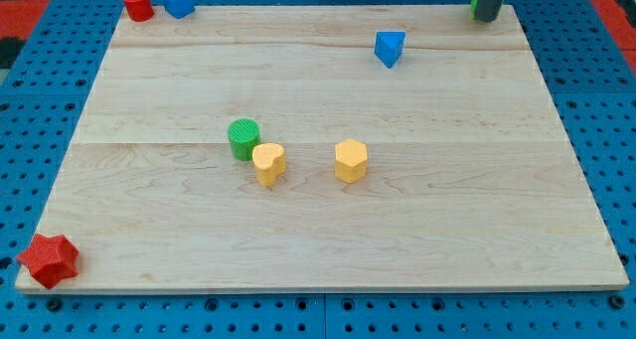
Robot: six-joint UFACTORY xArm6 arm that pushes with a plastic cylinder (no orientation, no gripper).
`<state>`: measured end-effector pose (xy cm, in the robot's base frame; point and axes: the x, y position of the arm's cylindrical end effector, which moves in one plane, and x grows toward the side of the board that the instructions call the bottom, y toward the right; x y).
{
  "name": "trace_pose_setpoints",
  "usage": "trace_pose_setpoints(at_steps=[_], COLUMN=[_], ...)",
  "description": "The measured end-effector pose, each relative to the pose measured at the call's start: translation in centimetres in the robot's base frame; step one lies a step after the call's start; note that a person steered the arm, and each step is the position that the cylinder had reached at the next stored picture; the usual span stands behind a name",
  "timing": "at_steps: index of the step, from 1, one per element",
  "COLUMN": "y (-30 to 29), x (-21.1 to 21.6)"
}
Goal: Point your arm at top center
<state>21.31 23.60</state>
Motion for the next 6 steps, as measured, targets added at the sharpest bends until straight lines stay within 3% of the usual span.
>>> trace_pose_setpoints(at_steps=[2,5,6], y=[-8.9,-12.5,-19.9], x=[0.7,0.7,0.8])
